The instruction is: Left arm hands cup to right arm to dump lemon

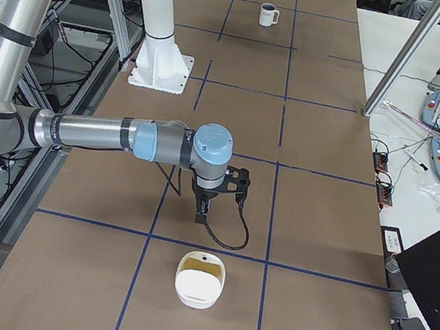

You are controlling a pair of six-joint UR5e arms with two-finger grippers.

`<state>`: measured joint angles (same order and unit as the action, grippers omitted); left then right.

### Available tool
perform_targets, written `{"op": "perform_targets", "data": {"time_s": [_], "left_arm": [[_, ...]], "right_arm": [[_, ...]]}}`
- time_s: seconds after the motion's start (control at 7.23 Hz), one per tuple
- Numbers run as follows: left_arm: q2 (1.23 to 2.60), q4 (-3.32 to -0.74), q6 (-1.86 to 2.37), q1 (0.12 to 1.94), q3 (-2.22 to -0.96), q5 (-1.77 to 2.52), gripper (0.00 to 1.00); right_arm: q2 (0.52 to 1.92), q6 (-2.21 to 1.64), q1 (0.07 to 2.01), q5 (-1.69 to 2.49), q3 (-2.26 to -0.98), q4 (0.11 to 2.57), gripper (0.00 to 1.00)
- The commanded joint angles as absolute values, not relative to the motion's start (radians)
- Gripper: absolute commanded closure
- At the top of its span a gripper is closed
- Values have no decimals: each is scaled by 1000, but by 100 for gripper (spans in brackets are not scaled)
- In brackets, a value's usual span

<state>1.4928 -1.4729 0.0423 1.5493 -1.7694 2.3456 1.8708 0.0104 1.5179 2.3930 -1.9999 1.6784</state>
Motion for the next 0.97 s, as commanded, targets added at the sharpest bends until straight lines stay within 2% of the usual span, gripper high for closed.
{"op": "perform_targets", "data": {"time_s": [0.0,0.83], "left_arm": [[1488,-1483,43,1548,-1793,2345,0],[1476,-1485,44,1548,-1776,2344,0]], "right_arm": [[1870,15,1519,2393,-2000,1677,0],[1870,11,1517,2398,-2013,1678,0]]}}
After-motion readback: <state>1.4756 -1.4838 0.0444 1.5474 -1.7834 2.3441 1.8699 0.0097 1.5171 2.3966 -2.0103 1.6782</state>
